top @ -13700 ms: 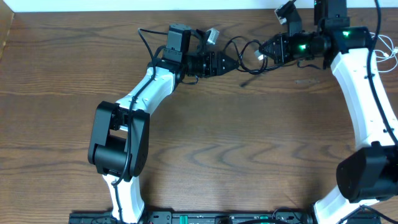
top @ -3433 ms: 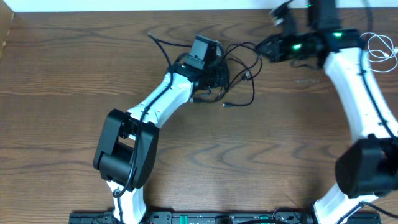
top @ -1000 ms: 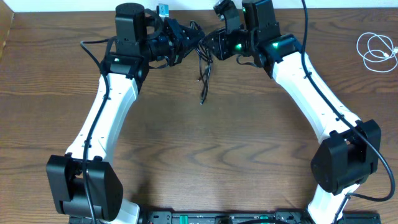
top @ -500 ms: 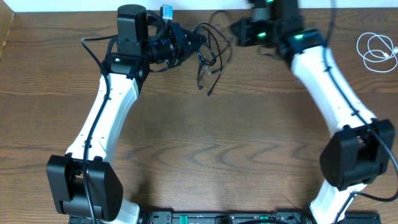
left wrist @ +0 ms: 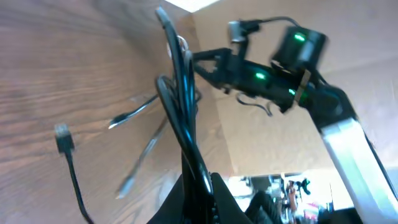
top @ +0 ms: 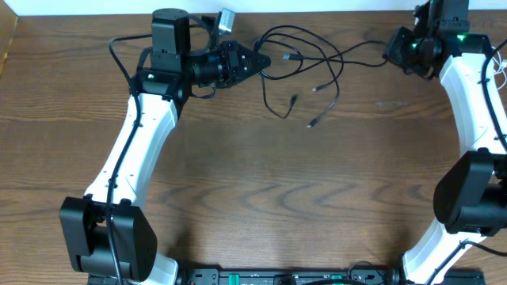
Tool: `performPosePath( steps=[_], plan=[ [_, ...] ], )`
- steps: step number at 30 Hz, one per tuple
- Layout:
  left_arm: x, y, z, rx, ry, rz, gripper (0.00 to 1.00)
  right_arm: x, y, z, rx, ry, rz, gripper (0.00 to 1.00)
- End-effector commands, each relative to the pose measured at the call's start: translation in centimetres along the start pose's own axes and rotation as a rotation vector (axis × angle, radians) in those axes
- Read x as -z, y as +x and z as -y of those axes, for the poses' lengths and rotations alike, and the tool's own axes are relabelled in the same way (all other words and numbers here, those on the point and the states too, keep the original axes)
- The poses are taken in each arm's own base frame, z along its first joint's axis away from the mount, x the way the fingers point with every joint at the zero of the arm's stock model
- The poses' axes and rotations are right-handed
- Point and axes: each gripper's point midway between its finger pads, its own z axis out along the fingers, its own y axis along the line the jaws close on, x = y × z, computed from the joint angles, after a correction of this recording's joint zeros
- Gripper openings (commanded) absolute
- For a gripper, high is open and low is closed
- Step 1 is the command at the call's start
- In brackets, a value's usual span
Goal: Untangle cables
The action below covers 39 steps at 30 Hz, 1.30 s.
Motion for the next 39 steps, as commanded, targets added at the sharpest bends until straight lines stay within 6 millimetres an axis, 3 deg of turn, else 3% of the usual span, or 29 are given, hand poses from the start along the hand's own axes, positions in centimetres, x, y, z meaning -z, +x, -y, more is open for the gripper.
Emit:
performPosePath(
  steps=[1,7,10,12,15,18,22,26,30,39],
  plan=[
    [0.9,-0.1,2.1,-0.111,0.077,-0.021,0.07,-1.2,-1.1,6.4,-0.069,0.176,0.014,0.01],
    [2.1,-1.1,1.4,-0.114,0.061,0.012,0.08,0.6,-2.0,13.9,-0.143,0.419,0.056,0.01],
    [2.2,-1.2,1.3,-0.113,0.058,0.016,0.08,0.7,-1.9,14.1,-0.105,0.361,0.02,0.01],
    [2.2,-1.2,1.3,-0.114,0.058,0.015,0.07,0.1,-1.5,12.1,-0.005,0.219,-0.03,0.01],
    [2.1,-1.2,1.3,-0.115,0.055,0.017,0.08,-0.4,-0.2,7.1,0.191,-0.067,-0.092,0.06],
    [2.1,-1.2,1.2,-0.115,0.053,0.019,0.08,0.1,1.2,2.4,0.309,-0.303,-0.119,0.34],
    [2.0,-1.1,1.3,-0.116,0.055,0.014,0.08,0.8,2.6,-2.2,0.408,-0.495,-0.128,0.59],
    [1.8,-0.9,1.4,-0.117,0.058,0.008,0.07,1.2,3.6,-6.2,0.485,-0.624,-0.116,0.64],
    [1.7,-0.9,1.5,-0.117,0.059,0.006,0.08,1.8,5.6,-12.0,0.601,-0.787,-0.105,0.73],
    [1.7,-0.9,1.5,-0.084,0.06,0.005,0.08,1.4,9.8,-19.3,0.789,-0.871,-0.091,0.82]
  ],
)
